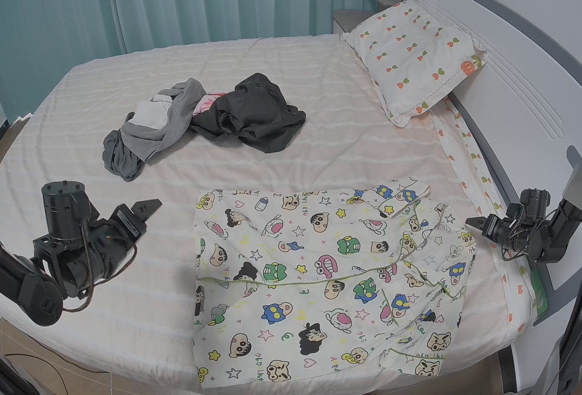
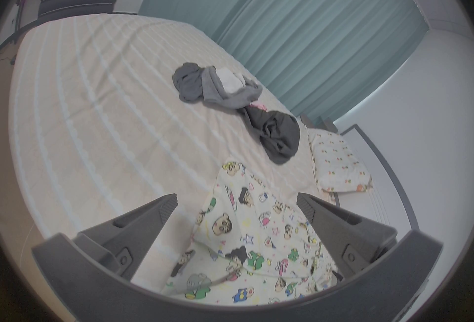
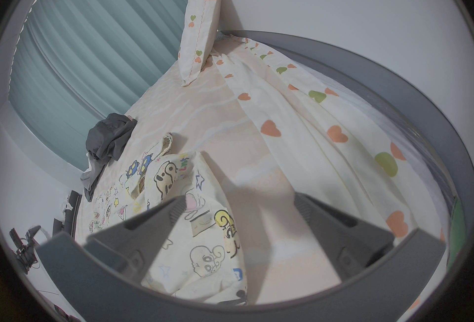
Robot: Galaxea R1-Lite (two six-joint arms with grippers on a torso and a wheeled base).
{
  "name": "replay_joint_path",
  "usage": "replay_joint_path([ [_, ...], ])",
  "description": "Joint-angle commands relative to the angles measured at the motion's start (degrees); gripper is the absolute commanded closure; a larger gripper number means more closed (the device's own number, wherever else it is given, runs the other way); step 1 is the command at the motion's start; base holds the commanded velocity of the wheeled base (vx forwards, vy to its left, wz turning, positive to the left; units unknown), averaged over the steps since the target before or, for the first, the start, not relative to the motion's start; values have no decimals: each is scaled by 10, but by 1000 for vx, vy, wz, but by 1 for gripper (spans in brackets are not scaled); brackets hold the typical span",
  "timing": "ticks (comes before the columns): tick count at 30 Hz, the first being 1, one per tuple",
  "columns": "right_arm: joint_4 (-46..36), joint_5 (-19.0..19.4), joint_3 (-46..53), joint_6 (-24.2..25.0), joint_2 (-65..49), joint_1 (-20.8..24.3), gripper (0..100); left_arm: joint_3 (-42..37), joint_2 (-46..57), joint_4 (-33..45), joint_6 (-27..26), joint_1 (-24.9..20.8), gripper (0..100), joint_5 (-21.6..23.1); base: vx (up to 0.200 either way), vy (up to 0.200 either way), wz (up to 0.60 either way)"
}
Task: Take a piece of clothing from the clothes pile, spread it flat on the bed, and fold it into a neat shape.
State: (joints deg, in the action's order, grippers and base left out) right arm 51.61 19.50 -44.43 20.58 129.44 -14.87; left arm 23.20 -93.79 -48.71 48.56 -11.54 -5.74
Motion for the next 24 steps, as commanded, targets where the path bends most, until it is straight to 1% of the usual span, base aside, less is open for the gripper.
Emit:
replay_joint_path([
  [1, 2, 2, -1, 1, -18, -2, 0, -20, -36, 12, 0, -52, 0, 1, 0, 0, 0],
  [3, 2, 6, -1, 7, -32, -2, 0, -20, -60, 45, 3, -83, 0, 11, 0, 0, 0],
  [5, 2, 6, -1, 7, -33, -2, 0, -20, -61, 49, 3, -85, 0, 13, 0, 0, 0],
  [6, 2, 8, 0, 10, -41, -2, 0, -18, -88, 85, 10, -111, 0, 35, 0, 0, 0],
  [7, 3, 9, 0, 16, -42, -2, 0, -17, -97, 91, 20, -118, 0, 42, 0, 0, 0],
  [10, 3, 11, -3, 30, -42, -2, 0, -11, -122, 91, 58, -123, 0, 66, 0, 0, 0],
  [13, 3, 22, -2, 36, -44, -2, 0, -11, -152, 90, 73, -121, 0, 85, 0, 0, 0],
  [17, 4, 24, 0, 36, -44, 2, 0, -9, -191, 87, 70, -125, 0, 86, 0, 0, 0],
  [18, 4, 24, 2, 35, -44, 4, 0, -4, -220, 75, 70, -130, 0, 77, 0, 0, 0],
  [19, 4, 24, 2, 35, -44, 4, 0, -4, -220, 75, 70, -130, 0, 77, 0, 0, 0],
  [22, 14, 23, 6, 35, -43, 5, 0, -6, -238, 35, 74, -130, 0, 75, 0, 0, 0],
  [24, 18, 23, 8, 35, -43, 7, 0, -7, -238, 34, 75, -132, 0, 75, 0, 0, 0],
])
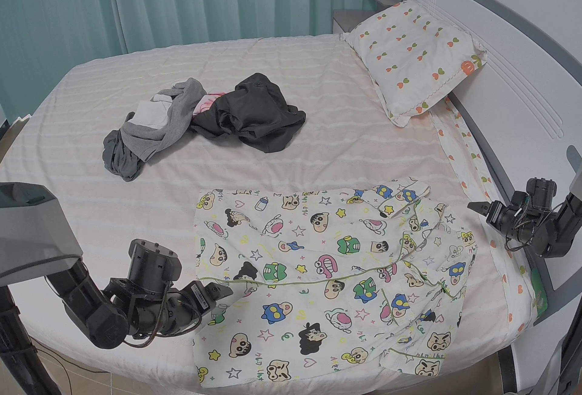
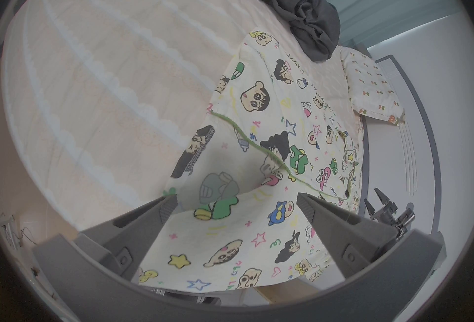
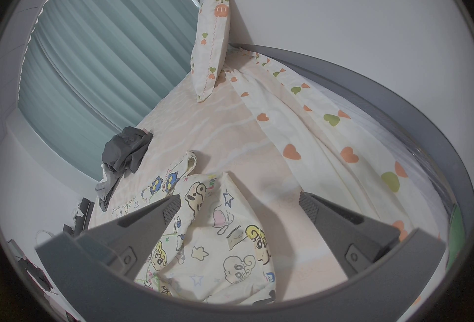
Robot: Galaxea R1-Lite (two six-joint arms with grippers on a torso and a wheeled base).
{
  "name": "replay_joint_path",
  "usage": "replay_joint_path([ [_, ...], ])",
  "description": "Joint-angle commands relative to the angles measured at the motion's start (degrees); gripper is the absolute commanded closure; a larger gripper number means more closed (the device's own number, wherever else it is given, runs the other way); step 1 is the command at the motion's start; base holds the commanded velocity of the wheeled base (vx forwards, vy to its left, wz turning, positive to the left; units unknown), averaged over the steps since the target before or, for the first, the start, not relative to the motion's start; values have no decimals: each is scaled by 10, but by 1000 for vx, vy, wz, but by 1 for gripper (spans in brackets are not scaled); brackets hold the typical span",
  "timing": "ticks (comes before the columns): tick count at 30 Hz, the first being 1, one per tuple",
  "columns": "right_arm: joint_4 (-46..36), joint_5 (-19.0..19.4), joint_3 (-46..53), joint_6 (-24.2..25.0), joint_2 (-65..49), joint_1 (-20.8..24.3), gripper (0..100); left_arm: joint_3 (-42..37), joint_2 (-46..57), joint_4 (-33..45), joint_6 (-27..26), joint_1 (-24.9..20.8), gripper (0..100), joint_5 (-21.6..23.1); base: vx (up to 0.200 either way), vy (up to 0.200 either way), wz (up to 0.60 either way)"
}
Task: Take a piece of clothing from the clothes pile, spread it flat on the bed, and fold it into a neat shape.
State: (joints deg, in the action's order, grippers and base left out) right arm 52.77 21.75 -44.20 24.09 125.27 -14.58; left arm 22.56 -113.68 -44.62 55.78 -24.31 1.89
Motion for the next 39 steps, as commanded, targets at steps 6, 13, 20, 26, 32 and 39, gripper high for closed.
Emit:
replay_joint_path([
  [6, 18, 0, 17, 0, 1, 11, 0, -6, -38, -6, 28, -5, 0, -4, 0, 0, 0],
  [13, 25, 0, 20, 0, 1, 12, 0, -20, -37, -4, 41, -5, 0, -4, 0, 0, 0],
  [20, 25, 0, 20, 0, 2, 12, 0, -39, -39, 9, 42, -7, 0, -4, 0, 0, 0],
  [26, 25, 0, 20, 0, 1, 12, 0, -36, -40, 6, 70, -10, 0, -4, 0, 0, 0],
  [32, 25, 0, 19, 0, 2, 12, 0, -30, -41, 5, 83, -38, 0, -20, 0, 0, 0],
  [39, 26, 0, 18, 0, 1, 12, 0, 8, -82, 3, 87, -51, 0, -90, 0, 0, 0],
])
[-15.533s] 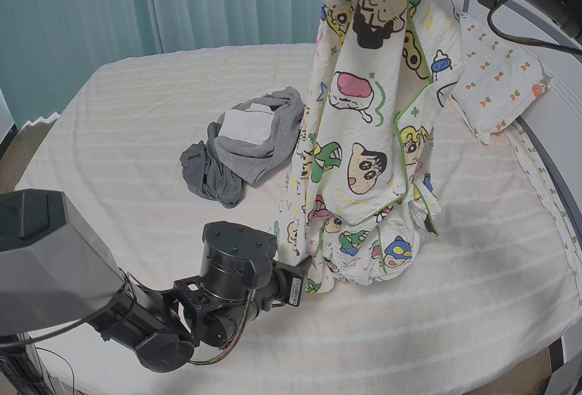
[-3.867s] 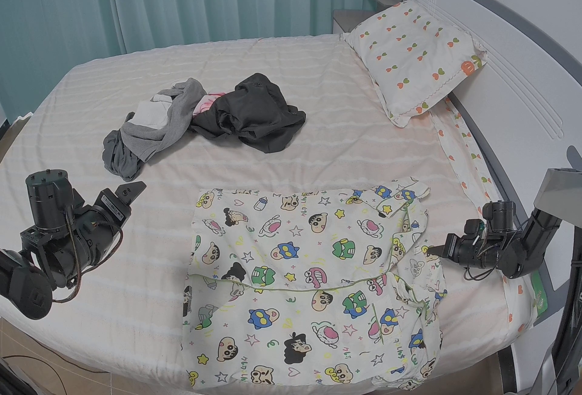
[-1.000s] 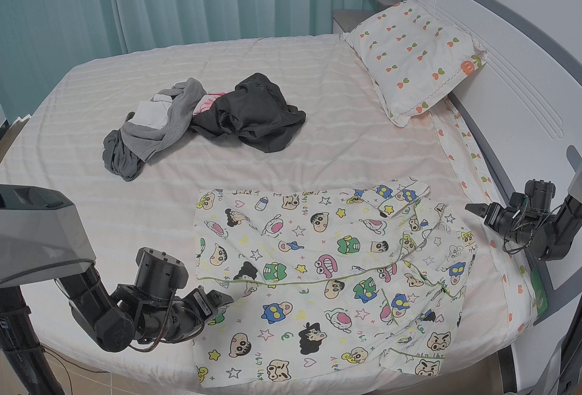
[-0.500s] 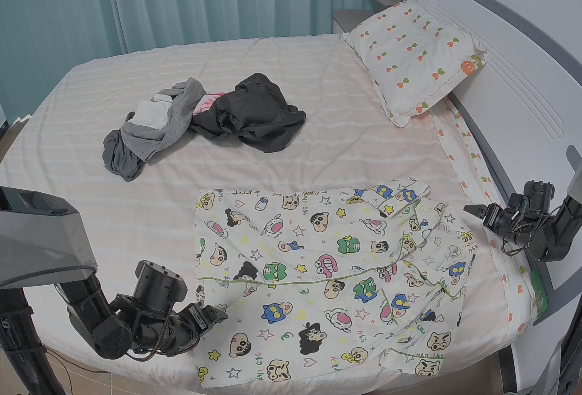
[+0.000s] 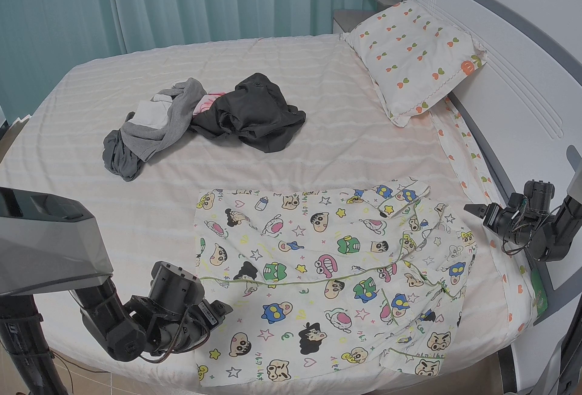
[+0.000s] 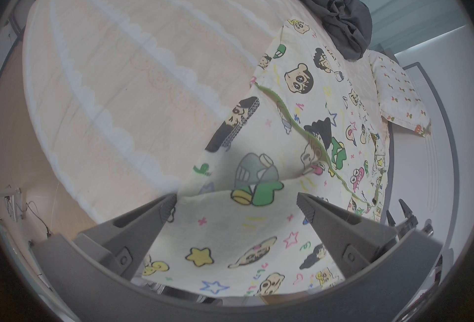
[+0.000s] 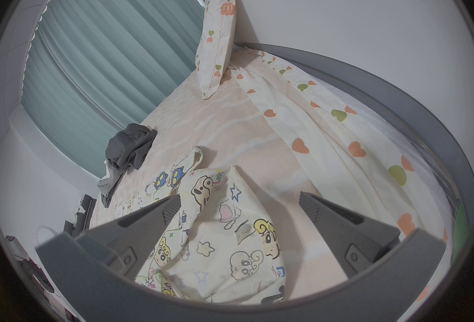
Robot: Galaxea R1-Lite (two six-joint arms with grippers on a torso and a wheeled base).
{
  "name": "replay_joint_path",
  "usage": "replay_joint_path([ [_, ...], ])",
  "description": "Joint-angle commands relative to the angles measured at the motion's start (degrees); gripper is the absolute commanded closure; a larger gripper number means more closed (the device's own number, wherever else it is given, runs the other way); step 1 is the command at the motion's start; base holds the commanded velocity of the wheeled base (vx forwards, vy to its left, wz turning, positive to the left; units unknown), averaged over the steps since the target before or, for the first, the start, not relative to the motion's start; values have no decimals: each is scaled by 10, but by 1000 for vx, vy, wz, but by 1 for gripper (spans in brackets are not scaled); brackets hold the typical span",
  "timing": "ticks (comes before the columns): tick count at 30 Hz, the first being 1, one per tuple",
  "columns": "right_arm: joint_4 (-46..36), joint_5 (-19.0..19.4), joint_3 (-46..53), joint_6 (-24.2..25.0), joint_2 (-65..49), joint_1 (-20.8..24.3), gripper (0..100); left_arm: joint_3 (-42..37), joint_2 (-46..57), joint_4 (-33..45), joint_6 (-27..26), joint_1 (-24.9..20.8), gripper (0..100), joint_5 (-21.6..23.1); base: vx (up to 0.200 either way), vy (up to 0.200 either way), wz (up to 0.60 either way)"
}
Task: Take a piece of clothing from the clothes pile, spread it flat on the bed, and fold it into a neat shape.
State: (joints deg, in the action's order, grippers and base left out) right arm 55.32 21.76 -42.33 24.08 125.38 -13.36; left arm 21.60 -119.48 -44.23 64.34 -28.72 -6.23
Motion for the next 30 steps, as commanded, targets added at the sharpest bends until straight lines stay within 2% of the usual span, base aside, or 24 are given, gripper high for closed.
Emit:
replay_joint_path([
  [1, 1, 0, 0, 0, 0, 0, 0, 19, -23, -2, 3, -11, 0, -9, 0, 0, 0],
  [7, 1, 0, -1, 0, 0, 0, 0, 17, -20, -24, 4, -34, 0, -9, 0, 0, 0],
  [16, 1, 0, -1, 0, 1, 0, 0, -12, 41, -32, 4, -61, 0, -8, 0, 0, 0],
  [22, 1, 0, 0, 0, 1, 0, 0, -5, 63, -34, 0, -63, 0, -8, 0, 0, 0],
  [30, 1, 0, 0, 0, 2, 0, 0, 20, 38, -35, -9, -66, 0, -7, 0, 0, 0],
])
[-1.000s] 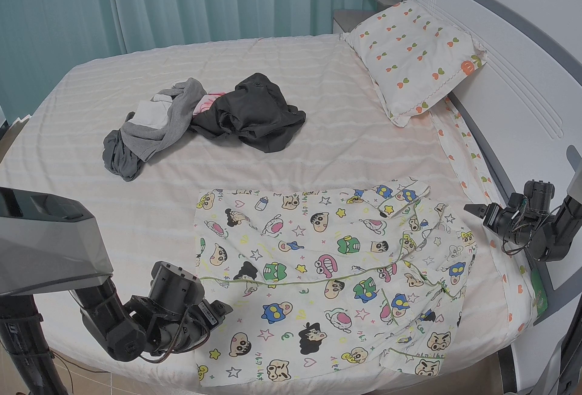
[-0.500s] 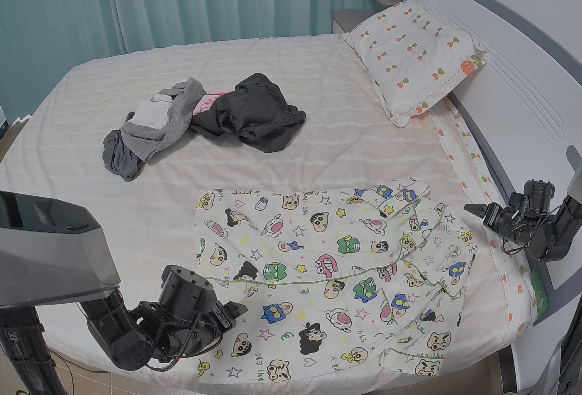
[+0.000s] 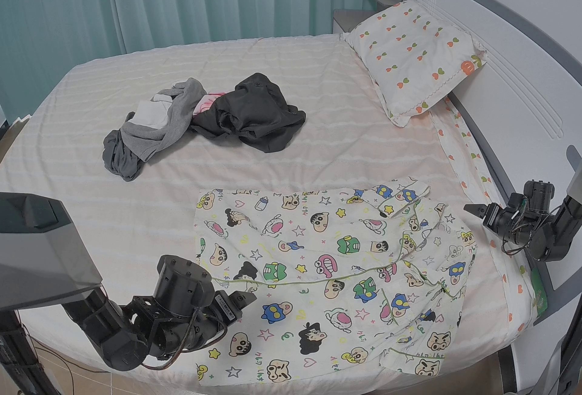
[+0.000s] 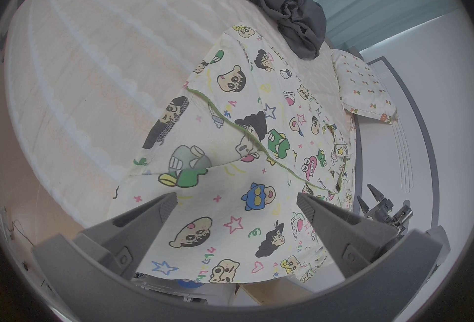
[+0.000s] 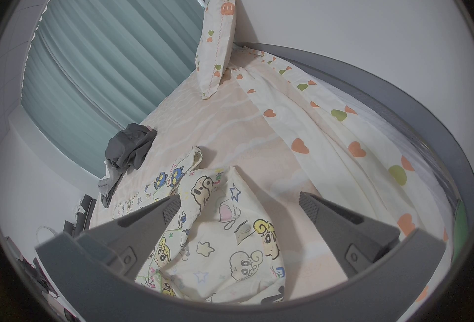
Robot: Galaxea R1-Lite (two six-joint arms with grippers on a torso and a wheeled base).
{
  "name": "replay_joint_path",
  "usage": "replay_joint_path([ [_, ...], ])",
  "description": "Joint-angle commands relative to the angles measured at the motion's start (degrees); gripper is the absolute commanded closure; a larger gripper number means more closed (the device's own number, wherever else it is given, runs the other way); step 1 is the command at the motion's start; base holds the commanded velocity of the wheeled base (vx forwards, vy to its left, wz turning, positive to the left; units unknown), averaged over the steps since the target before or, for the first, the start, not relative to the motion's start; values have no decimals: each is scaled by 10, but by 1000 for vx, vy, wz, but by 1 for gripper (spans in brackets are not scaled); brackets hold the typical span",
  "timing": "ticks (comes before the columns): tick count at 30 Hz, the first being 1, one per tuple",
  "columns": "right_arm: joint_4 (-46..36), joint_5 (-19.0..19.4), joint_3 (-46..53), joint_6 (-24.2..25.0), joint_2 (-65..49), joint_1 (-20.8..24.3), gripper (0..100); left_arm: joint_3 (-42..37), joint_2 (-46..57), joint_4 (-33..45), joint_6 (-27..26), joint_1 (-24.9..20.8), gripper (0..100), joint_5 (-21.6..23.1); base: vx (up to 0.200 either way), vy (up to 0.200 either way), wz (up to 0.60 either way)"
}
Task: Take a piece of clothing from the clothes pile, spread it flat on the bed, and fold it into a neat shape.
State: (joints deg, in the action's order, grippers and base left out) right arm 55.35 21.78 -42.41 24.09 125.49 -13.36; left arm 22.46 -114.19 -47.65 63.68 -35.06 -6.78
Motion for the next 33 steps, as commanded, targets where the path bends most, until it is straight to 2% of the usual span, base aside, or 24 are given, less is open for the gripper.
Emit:
replay_joint_path([
  [1, 0, 0, 0, 0, 1, 0, 0, 15, -19, -1, -5, 0, 0, -3, 0, 0, 0],
  [9, 0, 0, 1, -1, 1, 0, 0, 13, -25, -1, -85, 61, 0, -8, 0, 0, 0],
  [10, 0, 1, 1, -1, 0, 0, 0, 17, -24, -2, -114, 85, 0, -7, 0, 0, 0],
  [13, 0, 0, 1, -1, 0, 0, 0, 19, -31, -4, -146, 105, 0, -3, 0, 0, 0],
  [16, 0, 0, 0, 0, 1, 0, 0, 19, -48, -6, -152, 103, 0, 9, 0, 0, 0],
  [21, 0, 1, 1, -1, 1, 0, 0, 16, -98, -75, -152, 90, 0, 70, 0, 0, 0],
  [24, 0, 1, 1, 0, 1, 0, 0, 13, -113, -103, -150, 78, 0, 77, 0, 0, 0],
  [33, 0, 1, 1, 0, 2, 2, 0, -7, -114, -106, -131, 15, 0, 95, 0, 0, 0],
])
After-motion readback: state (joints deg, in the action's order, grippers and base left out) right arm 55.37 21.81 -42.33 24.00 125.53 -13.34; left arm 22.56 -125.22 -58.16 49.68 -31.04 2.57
